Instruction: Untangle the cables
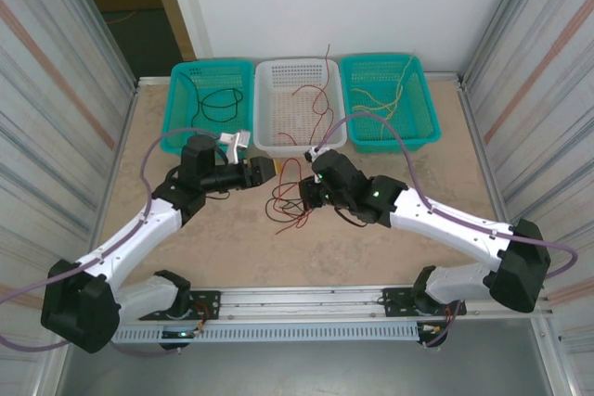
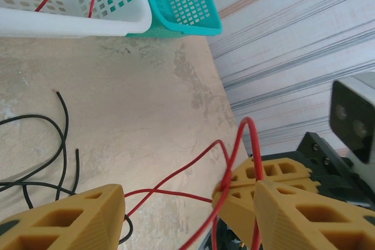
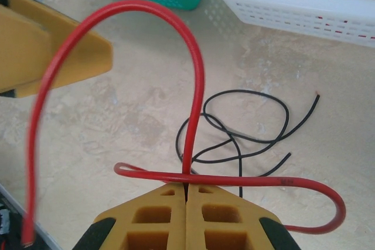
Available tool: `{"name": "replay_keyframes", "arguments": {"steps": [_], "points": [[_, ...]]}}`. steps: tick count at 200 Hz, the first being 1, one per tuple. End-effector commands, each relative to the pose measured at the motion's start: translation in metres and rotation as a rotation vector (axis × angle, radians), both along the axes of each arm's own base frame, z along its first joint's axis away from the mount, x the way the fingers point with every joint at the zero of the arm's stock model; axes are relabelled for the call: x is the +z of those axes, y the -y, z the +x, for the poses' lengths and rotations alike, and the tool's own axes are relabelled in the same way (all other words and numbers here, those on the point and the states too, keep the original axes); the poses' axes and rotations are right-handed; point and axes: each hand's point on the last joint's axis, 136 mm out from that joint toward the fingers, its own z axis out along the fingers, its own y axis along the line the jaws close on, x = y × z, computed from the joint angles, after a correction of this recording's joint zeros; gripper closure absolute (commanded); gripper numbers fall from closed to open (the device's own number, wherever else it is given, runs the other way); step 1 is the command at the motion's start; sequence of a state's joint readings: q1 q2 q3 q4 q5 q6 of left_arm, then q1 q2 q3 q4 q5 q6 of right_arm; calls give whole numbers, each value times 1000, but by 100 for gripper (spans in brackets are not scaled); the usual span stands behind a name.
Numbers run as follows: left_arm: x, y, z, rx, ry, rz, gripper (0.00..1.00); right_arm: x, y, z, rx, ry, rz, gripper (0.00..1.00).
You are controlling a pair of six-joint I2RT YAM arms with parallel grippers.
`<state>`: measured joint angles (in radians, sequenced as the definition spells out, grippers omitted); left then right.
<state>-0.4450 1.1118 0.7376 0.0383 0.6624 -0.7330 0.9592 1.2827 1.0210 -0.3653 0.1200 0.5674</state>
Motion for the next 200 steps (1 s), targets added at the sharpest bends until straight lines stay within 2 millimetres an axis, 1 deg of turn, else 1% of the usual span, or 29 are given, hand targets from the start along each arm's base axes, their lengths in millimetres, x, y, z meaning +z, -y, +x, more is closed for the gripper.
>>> {"name": "replay_keyframes", "arguments": {"steps": [1, 16, 48, 60, 73, 91, 107, 117, 147, 157, 167, 178, 200], "points": [[16, 4, -7, -28, 39, -46, 39, -3, -3, 2, -3, -18, 25, 96], [14, 7, -8, -36, 36, -45, 39, -2, -4, 2, 2, -19, 35, 96], [0, 15, -7, -57, 4, -21, 41, -3, -5, 3, 7, -22, 30, 96], [-2, 15, -5, -59, -3, -3, 41, -2, -5, 3, 7, -23, 33, 96], [-3, 13, -3, -45, 8, 20, 38, -2, -6, 2, 12, -26, 38, 96], [-3, 9, 0, -25, 30, 66, 31, -3, -4, 1, 12, -26, 38, 96], [-3, 5, 2, -13, 47, 105, 30, -2, -3, 0, 10, -23, 39, 96], [-6, 3, 2, -6, 51, 130, 30, -2, -2, -1, 11, -23, 40, 96], [-13, 2, 1, -12, 50, 154, 39, 0, 0, -4, 16, -23, 52, 96], [-14, 3, 0, -17, 51, 146, 45, 0, 0, -5, 20, -24, 55, 95], [-14, 5, -1, -23, 51, 140, 49, 0, 0, -5, 22, -24, 57, 95], [-14, 7, -2, -30, 49, 138, 51, 0, -1, -5, 22, -26, 60, 95], [-14, 12, -5, -52, 56, 137, 51, 3, -1, -6, 24, -22, 70, 95]]}}
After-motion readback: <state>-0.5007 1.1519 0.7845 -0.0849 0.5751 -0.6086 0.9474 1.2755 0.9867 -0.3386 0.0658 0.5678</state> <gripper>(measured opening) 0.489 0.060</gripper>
